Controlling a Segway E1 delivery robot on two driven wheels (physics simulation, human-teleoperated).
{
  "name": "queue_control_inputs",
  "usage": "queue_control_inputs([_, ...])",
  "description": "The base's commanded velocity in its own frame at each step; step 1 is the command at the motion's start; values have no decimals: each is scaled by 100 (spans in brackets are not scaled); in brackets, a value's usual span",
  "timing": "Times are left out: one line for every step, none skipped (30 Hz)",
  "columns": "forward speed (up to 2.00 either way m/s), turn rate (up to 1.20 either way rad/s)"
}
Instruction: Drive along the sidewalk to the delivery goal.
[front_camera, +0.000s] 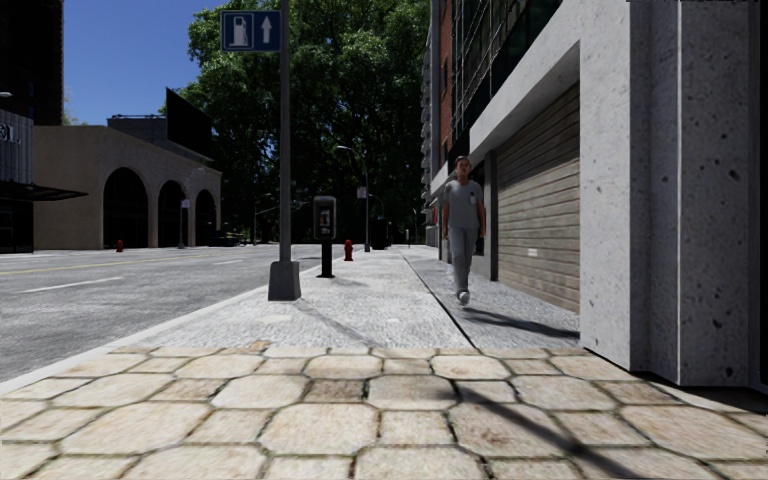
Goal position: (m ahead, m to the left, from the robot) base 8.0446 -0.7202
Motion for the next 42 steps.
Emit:
queue_control_inputs([200,0])
queue_control_inputs([200,0])
queue_control_inputs([200,0])
queue_control_inputs([200,0])
queue_control_inputs([200,0])
queue_control_inputs([200,0])
queue_control_inputs([200,0])
queue_control_inputs([200,0])
queue_control_inputs([200,0])
queue_control_inputs([200,0])
queue_control_inputs([200,0])
queue_control_inputs([200,0])
queue_control_inputs([200,0])
queue_control_inputs([200,0])
queue_control_inputs([200,0])
queue_control_inputs([200,0])
queue_control_inputs([200,0])
queue_control_inputs([200,0])
queue_control_inputs([200,0])
queue_control_inputs([200,0])
queue_control_inputs([200,0])
queue_control_inputs([200,0])
queue_control_inputs([200,0])
queue_control_inputs([200,0])
queue_control_inputs([200,0])
queue_control_inputs([200,0])
queue_control_inputs([200,0])
queue_control_inputs([200,0])
queue_control_inputs([200,0])
queue_control_inputs([200,0])
queue_control_inputs([200,0])
queue_control_inputs([200,0])
queue_control_inputs([200,0])
queue_control_inputs([200,0])
queue_control_inputs([200,0])
queue_control_inputs([200,0])
queue_control_inputs([200,0])
queue_control_inputs([200,0])
queue_control_inputs([200,0])
queue_control_inputs([200,0])
queue_control_inputs([200,0])
queue_control_inputs([200,0])
